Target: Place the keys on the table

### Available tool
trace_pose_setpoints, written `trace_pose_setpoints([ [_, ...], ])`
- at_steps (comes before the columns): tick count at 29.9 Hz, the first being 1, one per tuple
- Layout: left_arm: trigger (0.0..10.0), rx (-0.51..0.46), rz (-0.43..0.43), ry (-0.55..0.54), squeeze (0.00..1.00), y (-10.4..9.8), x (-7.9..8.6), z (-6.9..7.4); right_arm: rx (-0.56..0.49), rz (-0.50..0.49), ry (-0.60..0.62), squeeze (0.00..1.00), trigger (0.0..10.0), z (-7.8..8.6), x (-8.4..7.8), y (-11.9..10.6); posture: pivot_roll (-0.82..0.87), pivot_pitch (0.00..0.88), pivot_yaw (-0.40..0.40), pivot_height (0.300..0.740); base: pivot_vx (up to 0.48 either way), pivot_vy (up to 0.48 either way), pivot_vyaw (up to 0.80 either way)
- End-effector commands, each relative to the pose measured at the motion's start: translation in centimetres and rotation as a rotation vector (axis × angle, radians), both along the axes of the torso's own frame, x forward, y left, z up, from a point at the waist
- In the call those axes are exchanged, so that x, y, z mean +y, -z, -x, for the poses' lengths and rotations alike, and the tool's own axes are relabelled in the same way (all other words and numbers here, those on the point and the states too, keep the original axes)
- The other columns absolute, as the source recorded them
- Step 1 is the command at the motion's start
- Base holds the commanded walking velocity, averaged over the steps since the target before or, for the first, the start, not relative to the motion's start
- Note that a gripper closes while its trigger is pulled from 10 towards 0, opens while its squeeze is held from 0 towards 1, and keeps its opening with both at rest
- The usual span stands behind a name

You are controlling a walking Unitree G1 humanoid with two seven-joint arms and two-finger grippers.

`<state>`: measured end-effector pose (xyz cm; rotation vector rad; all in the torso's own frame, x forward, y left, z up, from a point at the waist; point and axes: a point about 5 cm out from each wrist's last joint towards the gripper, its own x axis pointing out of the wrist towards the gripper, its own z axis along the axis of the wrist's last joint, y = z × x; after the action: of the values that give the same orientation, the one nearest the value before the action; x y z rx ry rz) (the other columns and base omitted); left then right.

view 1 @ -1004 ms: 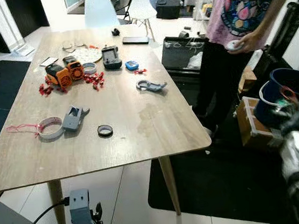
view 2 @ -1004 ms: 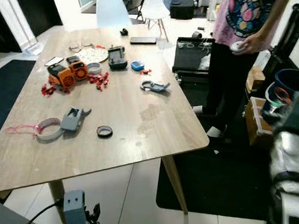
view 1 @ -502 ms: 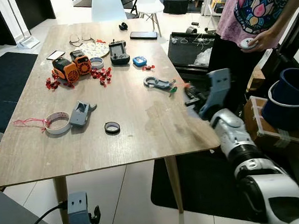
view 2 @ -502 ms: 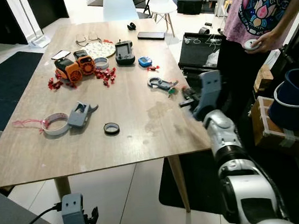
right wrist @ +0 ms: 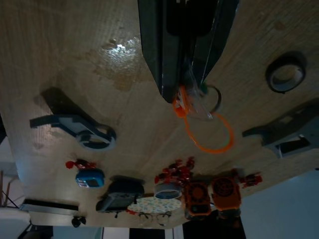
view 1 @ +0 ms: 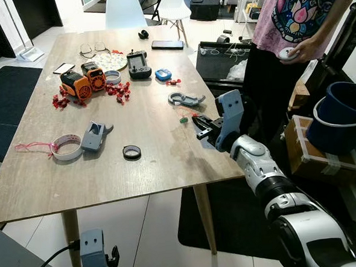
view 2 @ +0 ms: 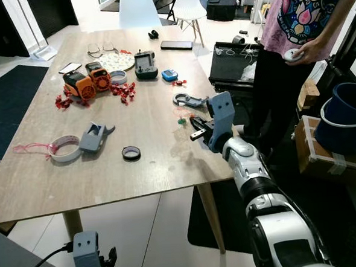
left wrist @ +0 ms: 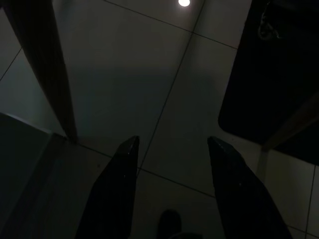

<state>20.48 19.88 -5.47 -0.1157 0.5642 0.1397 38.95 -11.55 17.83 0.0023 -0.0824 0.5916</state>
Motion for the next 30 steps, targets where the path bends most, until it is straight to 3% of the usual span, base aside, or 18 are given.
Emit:
trace_pose_setpoints([
  [1,10.0,0.027,0.012,-0.002,0.00,0.5,-0.3,0.6,0.017,0.014,-0.008,0.00,10.0,0.2,0.2,0.5,0.06,0.079,-0.018,0.740,0.000,0.000,0.00],
  [16,10.0,0.029,0.010,-0.001,0.00,0.5,-0.3,0.7,0.041,0.013,-0.104,0.00,10.0,0.7,2.2,0.7,0.06,0.080,-0.020,0.740,0.000,0.000,0.00],
  [22,10.0,0.028,0.011,0.002,0.00,0.5,-0.3,0.7,0.043,0.017,-0.112,0.00,10.0,0.8,2.2,0.8,0.06,0.079,-0.019,0.740,0.000,0.000,0.00],
  [23,10.0,0.029,0.011,0.003,0.00,0.5,-0.3,0.7,0.048,0.014,-0.116,0.12,10.0,0.8,2.2,0.8,0.06,0.079,-0.019,0.740,0.000,0.000,0.00],
  [24,10.0,0.029,0.011,0.003,0.00,0.5,-0.3,0.7,0.048,0.014,-0.116,0.12,10.0,0.8,2.2,0.8,0.06,0.079,-0.019,0.740,0.000,0.000,0.00],
  [25,10.0,0.029,0.011,0.006,0.00,0.5,-0.4,0.7,0.050,0.008,-0.120,0.67,10.0,0.9,2.1,0.8,0.06,0.077,-0.018,0.740,0.000,0.000,0.00],
  [27,10.0,0.029,0.011,0.006,0.00,0.5,-0.4,0.7,0.050,0.006,-0.121,0.67,10.0,0.9,2.0,0.8,0.06,0.077,-0.018,0.740,0.000,0.000,0.00],
  [28,10.0,0.029,0.011,0.007,0.00,0.5,-0.4,0.6,0.049,0.002,-0.117,1.00,10.0,0.9,2.0,0.8,0.06,0.077,-0.018,0.740,0.000,0.000,0.00],
  [30,10.0,0.029,0.010,0.007,0.00,0.5,-0.4,0.6,0.050,-0.005,-0.110,1.00,10.0,0.9,1.9,0.7,0.06,0.077,-0.018,0.740,0.000,0.000,0.00],
])
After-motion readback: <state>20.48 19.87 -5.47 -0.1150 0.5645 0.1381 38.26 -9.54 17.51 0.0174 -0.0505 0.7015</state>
